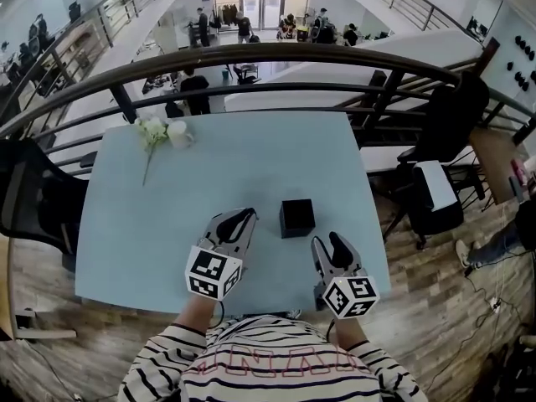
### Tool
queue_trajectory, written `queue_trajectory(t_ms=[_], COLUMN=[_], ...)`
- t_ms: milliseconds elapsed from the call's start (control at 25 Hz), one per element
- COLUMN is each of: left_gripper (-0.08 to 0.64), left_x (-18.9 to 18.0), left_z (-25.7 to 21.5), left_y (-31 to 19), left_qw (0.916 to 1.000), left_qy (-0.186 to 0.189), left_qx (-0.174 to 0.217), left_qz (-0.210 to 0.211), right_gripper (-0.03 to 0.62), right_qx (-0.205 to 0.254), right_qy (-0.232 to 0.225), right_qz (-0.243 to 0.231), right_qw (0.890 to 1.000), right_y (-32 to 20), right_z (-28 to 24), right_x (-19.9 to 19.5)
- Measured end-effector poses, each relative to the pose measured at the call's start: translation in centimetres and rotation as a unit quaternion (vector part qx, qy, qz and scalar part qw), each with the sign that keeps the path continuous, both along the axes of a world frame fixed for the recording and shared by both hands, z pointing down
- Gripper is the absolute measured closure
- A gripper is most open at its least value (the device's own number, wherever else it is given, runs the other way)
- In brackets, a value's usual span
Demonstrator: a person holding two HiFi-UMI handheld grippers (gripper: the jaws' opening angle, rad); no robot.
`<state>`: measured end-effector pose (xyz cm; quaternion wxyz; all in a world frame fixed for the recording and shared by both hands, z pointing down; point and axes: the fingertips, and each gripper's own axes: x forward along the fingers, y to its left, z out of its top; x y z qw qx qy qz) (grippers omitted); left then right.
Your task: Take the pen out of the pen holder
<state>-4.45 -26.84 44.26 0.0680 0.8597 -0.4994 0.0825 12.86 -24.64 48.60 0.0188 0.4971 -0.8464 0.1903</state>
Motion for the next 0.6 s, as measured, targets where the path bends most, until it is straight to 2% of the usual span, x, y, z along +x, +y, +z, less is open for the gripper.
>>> queue_trajectory(t_ms=[200, 440, 600], left_gripper=[0.508, 0.508, 0.508], left_x=[-2.9, -6.5, -8.2], left_z=[-0.1, 0.0, 0.1], left_y=[1.2, 2.5, 3.1], left_qw=[0.9998, 0.9989, 0.9983], left_qy=[-0.001, -0.004, -0.006], left_qx=[0.0, 0.001, -0.001], left_qz=[-0.02, -0.046, -0.058], right_gripper=[0.416, 0.501, 0.531], right_qx=[0.008, 0.023, 0.033], right_qy=[0.005, 0.013, 0.012], right_qz=[-0.008, -0.02, -0.028], right_qw=[1.0, 0.999, 0.999], right_y=[0.4, 0.7, 1.0], right_z=[-0.4, -0.8, -1.3], right_x=[-2.0, -4.7, -5.9])
